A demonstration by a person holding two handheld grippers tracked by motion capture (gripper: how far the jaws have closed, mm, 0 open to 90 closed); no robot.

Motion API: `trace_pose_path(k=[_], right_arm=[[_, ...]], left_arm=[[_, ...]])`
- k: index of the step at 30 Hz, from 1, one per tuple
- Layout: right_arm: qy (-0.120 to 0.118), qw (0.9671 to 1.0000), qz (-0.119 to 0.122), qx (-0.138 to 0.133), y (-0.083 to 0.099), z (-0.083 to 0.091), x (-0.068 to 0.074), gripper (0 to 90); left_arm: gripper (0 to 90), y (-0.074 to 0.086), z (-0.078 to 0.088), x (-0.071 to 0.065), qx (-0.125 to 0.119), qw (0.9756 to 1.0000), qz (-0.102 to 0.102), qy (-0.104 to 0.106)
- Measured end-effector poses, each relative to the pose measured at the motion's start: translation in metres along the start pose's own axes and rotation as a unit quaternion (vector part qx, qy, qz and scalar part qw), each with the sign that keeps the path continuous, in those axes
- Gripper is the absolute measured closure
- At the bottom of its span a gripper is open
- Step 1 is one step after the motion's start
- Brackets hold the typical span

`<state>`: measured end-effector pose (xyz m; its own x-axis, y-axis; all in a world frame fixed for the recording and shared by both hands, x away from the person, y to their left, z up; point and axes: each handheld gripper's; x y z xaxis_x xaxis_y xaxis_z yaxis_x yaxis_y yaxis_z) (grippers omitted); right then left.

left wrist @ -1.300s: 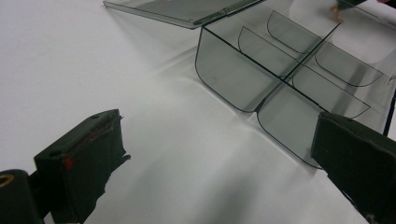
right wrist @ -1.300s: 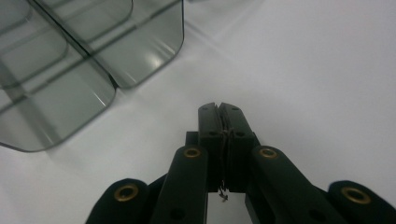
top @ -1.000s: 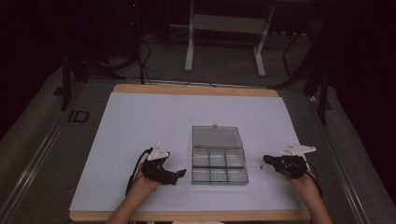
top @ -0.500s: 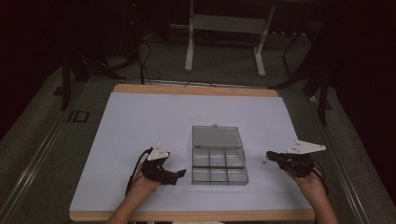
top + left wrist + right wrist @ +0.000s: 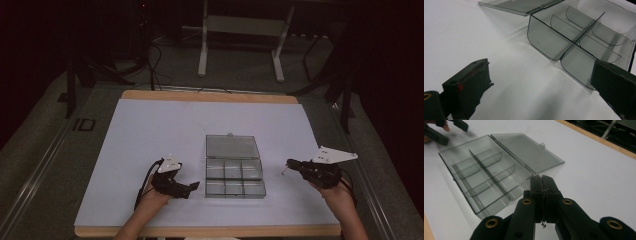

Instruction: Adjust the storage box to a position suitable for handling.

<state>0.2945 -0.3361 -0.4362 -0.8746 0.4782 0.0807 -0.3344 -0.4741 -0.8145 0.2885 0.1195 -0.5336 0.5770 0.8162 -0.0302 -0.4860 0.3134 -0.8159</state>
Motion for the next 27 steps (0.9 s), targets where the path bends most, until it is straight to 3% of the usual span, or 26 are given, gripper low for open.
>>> trace_pose_path(k=[11,27], right_arm=[[-0.007,0.9998,0.02,-0.005,-0.019,0.006,0.006,88.6],[-0.039,0.9978,0.052,-0.016,-0.049,0.003,0.019,88.6]], left_arm=[[3.4,0.001,0.001,0.0,-0.011,0.9999,-0.005,0.0],[3.4,0.001,0.001,0.001,-0.02,0.9998,-0.003,0.004]])
Point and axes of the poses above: each handheld gripper's, and its own axes: z roughly backward along the jaws, y roughly out of its underside, x roughly to its left, and after that the axes turned 14 degrees about -y, right-handed
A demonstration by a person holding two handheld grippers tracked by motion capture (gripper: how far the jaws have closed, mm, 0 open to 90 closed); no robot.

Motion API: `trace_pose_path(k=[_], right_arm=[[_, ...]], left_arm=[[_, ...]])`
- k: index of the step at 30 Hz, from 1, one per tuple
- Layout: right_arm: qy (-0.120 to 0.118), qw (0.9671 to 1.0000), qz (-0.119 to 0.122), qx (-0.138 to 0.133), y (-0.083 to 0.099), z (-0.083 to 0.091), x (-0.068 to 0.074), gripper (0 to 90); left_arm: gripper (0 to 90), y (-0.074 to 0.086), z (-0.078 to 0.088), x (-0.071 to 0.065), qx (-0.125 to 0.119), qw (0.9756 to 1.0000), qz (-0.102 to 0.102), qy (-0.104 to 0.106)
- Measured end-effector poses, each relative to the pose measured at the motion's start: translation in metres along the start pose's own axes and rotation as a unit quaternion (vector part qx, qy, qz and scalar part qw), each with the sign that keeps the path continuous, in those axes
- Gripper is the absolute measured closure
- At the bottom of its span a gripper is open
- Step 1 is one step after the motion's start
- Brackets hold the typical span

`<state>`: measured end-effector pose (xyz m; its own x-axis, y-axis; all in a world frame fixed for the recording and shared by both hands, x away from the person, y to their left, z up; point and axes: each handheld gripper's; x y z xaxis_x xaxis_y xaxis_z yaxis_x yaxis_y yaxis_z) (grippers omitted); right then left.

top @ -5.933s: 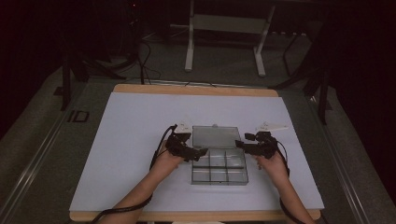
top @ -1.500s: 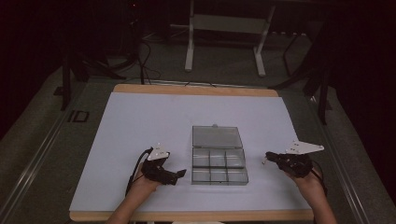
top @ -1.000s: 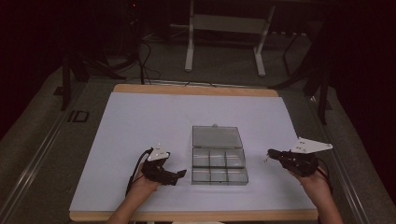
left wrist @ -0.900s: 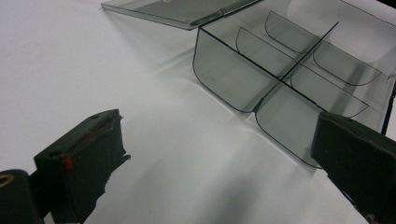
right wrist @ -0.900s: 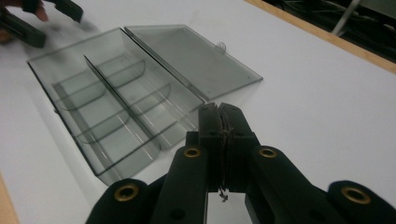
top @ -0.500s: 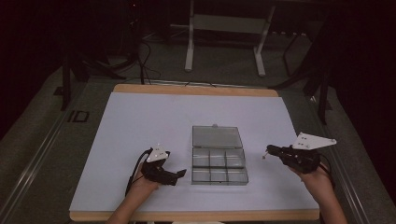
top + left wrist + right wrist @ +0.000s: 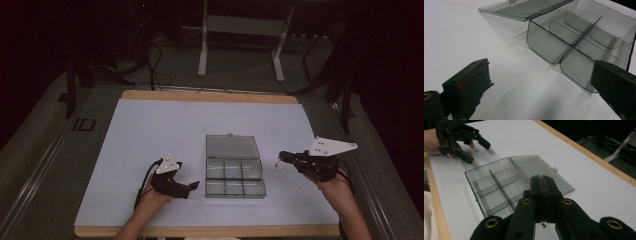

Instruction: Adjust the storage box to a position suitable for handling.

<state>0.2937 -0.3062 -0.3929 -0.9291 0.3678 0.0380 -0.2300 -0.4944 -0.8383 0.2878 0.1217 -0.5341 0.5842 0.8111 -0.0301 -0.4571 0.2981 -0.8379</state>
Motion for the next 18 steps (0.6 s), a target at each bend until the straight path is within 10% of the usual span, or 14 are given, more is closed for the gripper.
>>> trace_pose_path(k=[18], right_arm=[[-0.053,0.998,0.034,-0.013,-0.027,-0.022,0.014,88.5]], left_arm=[[3.4,-0.001,0.001,-0.001,-0.004,1.0,0.0,0.003]])
Point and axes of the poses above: each handheld gripper's, and its own axes: z roughly backward along the jaws, y roughly out of its underside, x roughly to its left, and after that the axes turned 14 degrees about -y, right-handed
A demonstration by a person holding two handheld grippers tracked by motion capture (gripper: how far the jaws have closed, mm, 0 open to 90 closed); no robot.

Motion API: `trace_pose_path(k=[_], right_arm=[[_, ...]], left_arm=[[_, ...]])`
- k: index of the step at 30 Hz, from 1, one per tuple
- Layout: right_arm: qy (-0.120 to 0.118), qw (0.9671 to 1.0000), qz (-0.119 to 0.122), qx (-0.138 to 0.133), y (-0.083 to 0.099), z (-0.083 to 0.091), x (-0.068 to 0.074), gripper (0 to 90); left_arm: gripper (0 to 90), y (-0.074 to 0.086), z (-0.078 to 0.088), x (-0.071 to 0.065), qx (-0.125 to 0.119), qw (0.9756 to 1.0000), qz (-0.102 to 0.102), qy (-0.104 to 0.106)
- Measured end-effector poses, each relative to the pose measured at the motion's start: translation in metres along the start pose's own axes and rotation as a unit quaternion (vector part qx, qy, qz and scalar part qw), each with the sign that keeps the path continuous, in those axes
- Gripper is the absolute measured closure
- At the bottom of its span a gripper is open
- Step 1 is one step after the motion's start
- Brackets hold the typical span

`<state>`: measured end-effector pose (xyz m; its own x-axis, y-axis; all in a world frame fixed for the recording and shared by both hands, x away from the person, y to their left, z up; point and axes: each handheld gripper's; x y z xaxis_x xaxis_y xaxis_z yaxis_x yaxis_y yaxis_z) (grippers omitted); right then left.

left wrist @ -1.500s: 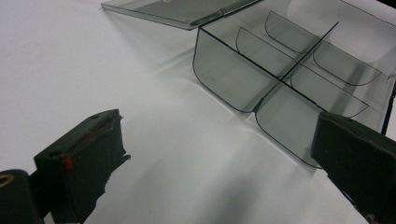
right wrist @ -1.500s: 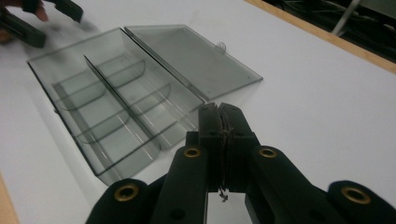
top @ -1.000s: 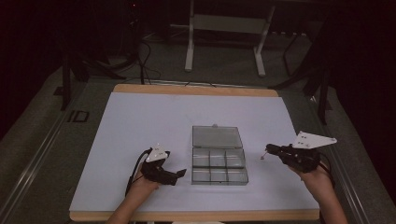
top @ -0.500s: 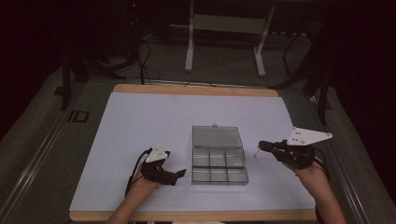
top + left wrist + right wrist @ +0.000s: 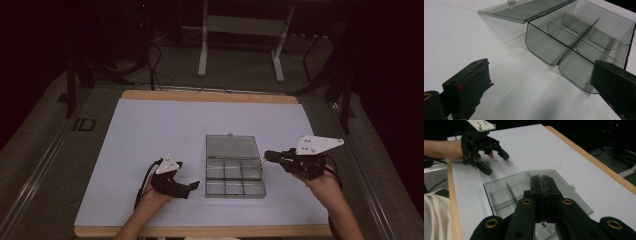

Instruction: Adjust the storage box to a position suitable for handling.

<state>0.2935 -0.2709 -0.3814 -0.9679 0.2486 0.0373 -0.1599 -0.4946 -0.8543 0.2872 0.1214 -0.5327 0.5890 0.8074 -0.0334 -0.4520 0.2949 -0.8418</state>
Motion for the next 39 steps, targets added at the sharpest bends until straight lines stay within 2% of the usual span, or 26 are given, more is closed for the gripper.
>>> trace_pose_path(k=[9,19,30,39], right_arm=[[-0.027,0.9996,0.01,-0.003,-0.006,-0.015,0.003,88.5],[-0.051,0.9987,0.009,0.001,-0.004,-0.034,0.004,88.5],[-0.078,0.9966,-0.007,0.024,0.014,-0.066,0.003,88.5],[-0.087,0.9953,-0.021,0.037,0.03,-0.081,0.001,88.5]], left_arm=[[3.4,0.0,0.001,0.001,-0.001,1.0,0.001,-0.001],[3.4,0.0,0.001,0.002,-0.002,1.0,0.001,-0.002],[3.3,0.001,0.002,0.001,-0.002,1.0,0.0,-0.002],[3.4,0.001,0.002,0.001,-0.002,1.0,-0.001,-0.002]])
Point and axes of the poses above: each handheld gripper's, and its own axes: z roughly backward along the jaws, y roughly out of its underside, x roughly to its left, and after that the axes turned 14 degrees about -y, right-handed
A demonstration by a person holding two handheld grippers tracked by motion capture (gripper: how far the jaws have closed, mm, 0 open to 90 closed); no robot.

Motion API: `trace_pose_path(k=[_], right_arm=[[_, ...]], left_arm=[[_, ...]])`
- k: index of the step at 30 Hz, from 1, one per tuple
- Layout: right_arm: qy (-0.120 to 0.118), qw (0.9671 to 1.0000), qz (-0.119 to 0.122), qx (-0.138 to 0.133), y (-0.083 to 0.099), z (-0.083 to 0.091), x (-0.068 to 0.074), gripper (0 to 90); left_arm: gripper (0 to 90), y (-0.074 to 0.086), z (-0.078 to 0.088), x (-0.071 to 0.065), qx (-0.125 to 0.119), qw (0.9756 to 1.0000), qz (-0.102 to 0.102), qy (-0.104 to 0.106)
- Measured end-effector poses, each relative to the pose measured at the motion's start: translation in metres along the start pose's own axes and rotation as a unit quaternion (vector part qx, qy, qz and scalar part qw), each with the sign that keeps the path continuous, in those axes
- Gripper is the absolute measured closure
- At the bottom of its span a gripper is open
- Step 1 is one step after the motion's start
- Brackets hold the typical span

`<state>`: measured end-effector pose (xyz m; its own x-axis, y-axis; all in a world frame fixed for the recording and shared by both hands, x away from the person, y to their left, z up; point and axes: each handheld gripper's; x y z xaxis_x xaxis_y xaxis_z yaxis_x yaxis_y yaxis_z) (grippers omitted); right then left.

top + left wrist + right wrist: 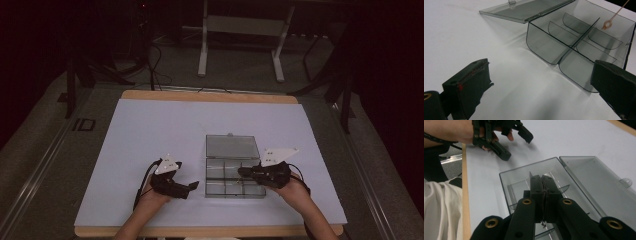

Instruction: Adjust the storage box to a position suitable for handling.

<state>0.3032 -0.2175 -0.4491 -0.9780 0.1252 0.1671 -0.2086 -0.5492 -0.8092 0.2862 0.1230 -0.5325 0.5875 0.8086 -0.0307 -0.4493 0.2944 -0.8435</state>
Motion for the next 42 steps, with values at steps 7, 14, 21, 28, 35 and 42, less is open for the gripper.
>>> trace_pose_path(k=[7,14,21,28,35,42], right_arm=[[-0.006,0.9998,-0.011,0.017,0.013,-0.012,-0.005,88.5],[-0.003,0.9988,-0.025,0.043,0.026,-0.024,-0.011,88.5],[-0.002,0.9967,-0.035,0.073,0.034,-0.033,-0.017,88.5],[-0.001,0.9936,-0.042,0.105,0.036,-0.04,-0.021,88.4],[0.0,0.991,-0.041,0.127,0.036,-0.047,-0.023,88.2],[-0.005,0.9908,-0.043,0.129,0.036,-0.047,-0.023,86.1]], left_arm=[[3.4,0.0,0.001,0.0,-0.001,1.0,0.002,-0.002],[3.4,0.0,0.001,0.0,-0.002,1.0,0.001,-0.001],[3.4,0.0,0.001,0.001,-0.001,1.0,0.001,-0.001],[3.4,0.0,0.001,0.001,-0.001,1.0,0.001,-0.002],[3.3,0.001,0.002,0.002,-0.002,1.0,0.001,-0.004],[3.4,0.001,0.002,0.002,-0.003,1.0,0.002,-0.004]])
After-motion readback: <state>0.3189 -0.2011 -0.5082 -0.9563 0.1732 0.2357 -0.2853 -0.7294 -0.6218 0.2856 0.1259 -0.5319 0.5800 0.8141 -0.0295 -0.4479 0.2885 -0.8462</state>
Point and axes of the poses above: each handheld gripper's, and its own axes: z roughly backward along the jaws, y roughly out of its underside, x roughly to its left, and after that the axes turned 14 degrees about -y, right-handed
